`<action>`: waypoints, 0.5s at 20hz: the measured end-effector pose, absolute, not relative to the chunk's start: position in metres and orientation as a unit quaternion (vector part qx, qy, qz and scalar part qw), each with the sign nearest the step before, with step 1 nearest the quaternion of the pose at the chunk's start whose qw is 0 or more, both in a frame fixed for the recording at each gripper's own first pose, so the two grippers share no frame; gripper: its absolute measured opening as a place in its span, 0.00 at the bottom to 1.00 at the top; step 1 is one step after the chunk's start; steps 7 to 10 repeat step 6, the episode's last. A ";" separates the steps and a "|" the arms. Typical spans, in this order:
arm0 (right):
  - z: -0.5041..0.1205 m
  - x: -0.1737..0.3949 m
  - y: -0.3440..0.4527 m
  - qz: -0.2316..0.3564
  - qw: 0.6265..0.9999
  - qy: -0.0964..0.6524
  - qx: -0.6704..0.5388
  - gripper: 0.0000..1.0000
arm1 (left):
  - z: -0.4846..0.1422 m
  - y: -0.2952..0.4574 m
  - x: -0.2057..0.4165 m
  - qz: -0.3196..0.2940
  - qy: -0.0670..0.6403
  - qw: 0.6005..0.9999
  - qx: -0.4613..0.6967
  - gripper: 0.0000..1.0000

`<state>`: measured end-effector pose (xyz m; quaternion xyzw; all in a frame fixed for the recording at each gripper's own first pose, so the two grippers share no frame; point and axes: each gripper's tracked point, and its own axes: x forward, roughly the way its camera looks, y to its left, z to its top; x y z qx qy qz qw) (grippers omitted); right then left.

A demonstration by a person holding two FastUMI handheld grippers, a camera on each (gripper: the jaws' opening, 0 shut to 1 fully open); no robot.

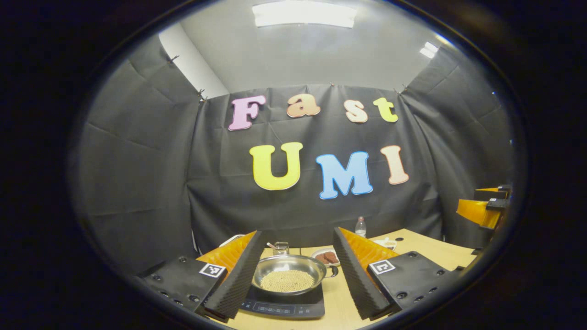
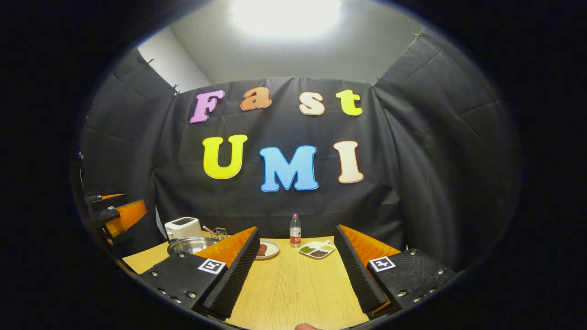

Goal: First push the handle of the pot to place it horizontally, then grasp the pot with both hands and set it on the induction cooktop.

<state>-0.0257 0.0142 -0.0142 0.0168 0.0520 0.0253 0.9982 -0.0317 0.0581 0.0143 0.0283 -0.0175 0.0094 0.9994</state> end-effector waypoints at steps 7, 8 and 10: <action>-0.015 -0.022 0.016 0.017 0.998 0.052 0.011 0.98 | 0.016 0.062 -0.028 0.006 -0.020 1.000 0.024 1.00; -0.015 -0.022 0.016 0.017 0.998 0.052 0.011 0.98 | 0.016 0.062 -0.028 0.006 -0.020 1.000 0.024 1.00; -0.015 -0.022 0.016 0.017 0.998 0.052 0.011 0.98 | 0.016 0.062 -0.028 0.006 -0.020 1.000 0.024 1.00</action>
